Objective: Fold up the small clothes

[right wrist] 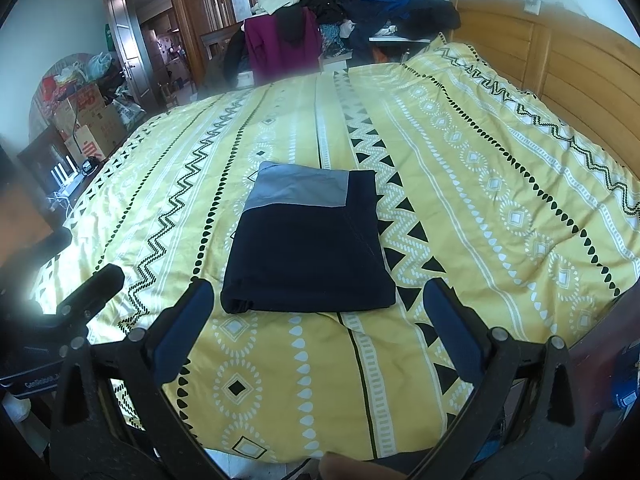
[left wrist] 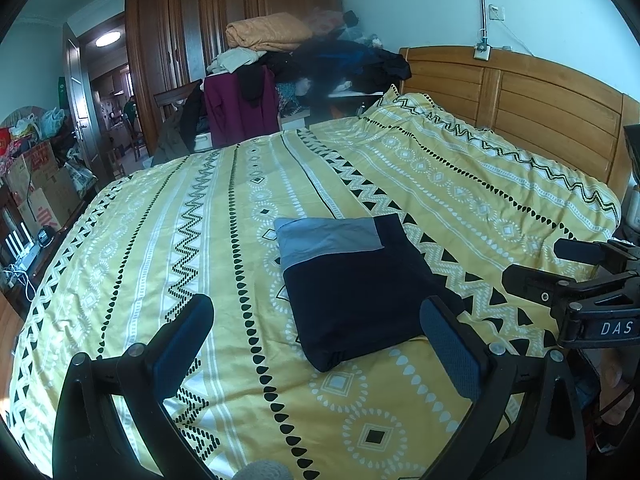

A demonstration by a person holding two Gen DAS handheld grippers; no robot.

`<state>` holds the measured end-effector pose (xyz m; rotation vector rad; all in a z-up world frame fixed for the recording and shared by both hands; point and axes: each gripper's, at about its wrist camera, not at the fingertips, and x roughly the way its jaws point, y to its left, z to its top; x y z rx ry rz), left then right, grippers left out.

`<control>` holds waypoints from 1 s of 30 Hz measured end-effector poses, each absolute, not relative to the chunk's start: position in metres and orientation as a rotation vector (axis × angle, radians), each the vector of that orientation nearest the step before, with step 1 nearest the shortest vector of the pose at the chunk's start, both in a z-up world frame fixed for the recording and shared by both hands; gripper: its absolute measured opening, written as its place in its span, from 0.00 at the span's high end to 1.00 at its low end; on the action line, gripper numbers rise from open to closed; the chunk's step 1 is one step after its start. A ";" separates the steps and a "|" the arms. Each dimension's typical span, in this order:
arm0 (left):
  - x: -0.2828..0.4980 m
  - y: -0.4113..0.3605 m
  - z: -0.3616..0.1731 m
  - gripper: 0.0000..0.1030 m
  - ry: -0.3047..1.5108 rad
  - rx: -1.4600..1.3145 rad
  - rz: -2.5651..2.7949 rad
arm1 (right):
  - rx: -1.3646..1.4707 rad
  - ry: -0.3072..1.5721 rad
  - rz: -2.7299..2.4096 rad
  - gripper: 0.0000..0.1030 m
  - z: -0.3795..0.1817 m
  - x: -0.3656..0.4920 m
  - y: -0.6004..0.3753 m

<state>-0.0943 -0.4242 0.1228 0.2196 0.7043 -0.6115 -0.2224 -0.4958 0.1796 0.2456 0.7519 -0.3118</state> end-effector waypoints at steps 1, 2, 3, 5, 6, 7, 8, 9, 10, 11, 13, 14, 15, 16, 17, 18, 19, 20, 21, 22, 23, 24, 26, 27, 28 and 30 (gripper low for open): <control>-0.094 -0.424 0.122 0.00 0.706 0.219 -0.611 | 0.246 0.752 -0.312 0.00 0.179 -0.222 -0.496; -0.094 -0.424 0.122 0.00 0.707 0.218 -0.612 | 0.246 0.754 -0.312 0.00 0.179 -0.222 -0.497; -0.094 -0.424 0.121 0.00 0.709 0.218 -0.613 | 0.248 0.755 -0.311 0.00 0.178 -0.222 -0.496; -0.094 -0.424 0.120 0.00 0.711 0.219 -0.613 | 0.250 0.756 -0.309 0.00 0.178 -0.222 -0.496; -0.094 -0.425 0.119 0.00 0.714 0.221 -0.612 | 0.250 0.756 -0.309 0.00 0.177 -0.222 -0.496; -0.094 -0.424 0.119 0.00 0.715 0.221 -0.612 | 0.250 0.757 -0.309 0.00 0.177 -0.222 -0.496; -0.093 -0.424 0.118 0.00 0.716 0.220 -0.612 | 0.250 0.758 -0.308 0.00 0.177 -0.222 -0.495; -0.093 -0.424 0.118 0.00 0.717 0.220 -0.612 | 0.251 0.757 -0.309 0.00 0.177 -0.222 -0.496; -0.093 -0.424 0.118 0.00 0.715 0.221 -0.611 | 0.251 0.758 -0.308 0.00 0.177 -0.221 -0.496; -0.093 -0.424 0.118 0.00 0.715 0.221 -0.611 | 0.251 0.759 -0.307 0.00 0.176 -0.221 -0.495; -0.093 -0.424 0.117 0.00 0.719 0.222 -0.611 | 0.252 0.762 -0.305 0.00 0.175 -0.219 -0.495; -0.093 -0.424 0.116 0.00 0.721 0.221 -0.611 | 0.253 0.763 -0.304 0.00 0.175 -0.219 -0.496; -0.093 -0.424 0.115 0.00 0.724 0.221 -0.611 | 0.253 0.764 -0.304 0.00 0.174 -0.218 -0.495; -0.093 -0.424 0.114 0.00 0.726 0.222 -0.612 | 0.252 0.765 -0.303 0.00 0.174 -0.218 -0.496; -0.092 -0.424 0.113 0.00 0.727 0.223 -0.612 | 0.253 0.766 -0.302 0.00 0.173 -0.218 -0.495; -0.093 -0.424 0.113 0.00 0.728 0.224 -0.612 | 0.253 0.766 -0.302 0.00 0.173 -0.217 -0.496; -0.093 -0.425 0.112 0.00 0.729 0.225 -0.612 | 0.253 0.765 -0.302 0.00 0.174 -0.217 -0.496; -0.093 -0.425 0.112 0.00 0.730 0.226 -0.612 | 0.253 0.766 -0.303 0.00 0.173 -0.217 -0.496; -0.092 -0.425 0.112 0.00 0.729 0.225 -0.611 | 0.253 0.766 -0.302 0.00 0.173 -0.217 -0.496; -0.093 -0.425 0.112 0.00 0.729 0.224 -0.611 | 0.252 0.766 -0.302 0.00 0.173 -0.217 -0.496; -0.092 -0.425 0.111 0.00 0.730 0.222 -0.611 | 0.251 0.765 -0.303 0.00 0.174 -0.217 -0.496; -0.092 -0.425 0.111 0.00 0.730 0.221 -0.610 | 0.250 0.765 -0.303 0.00 0.174 -0.217 -0.496; -0.091 -0.425 0.110 0.00 0.730 0.221 -0.608 | 0.249 0.764 -0.302 0.00 0.175 -0.215 -0.497; -0.091 -0.425 0.110 0.00 0.730 0.219 -0.607 | 0.248 0.762 -0.301 0.00 0.176 -0.215 -0.497; -0.090 -0.424 0.110 0.00 0.729 0.218 -0.606 | 0.247 0.761 -0.301 0.00 0.177 -0.214 -0.497; -0.089 -0.423 0.111 0.00 0.727 0.216 -0.603 | 0.244 0.758 -0.299 0.00 0.179 -0.213 -0.498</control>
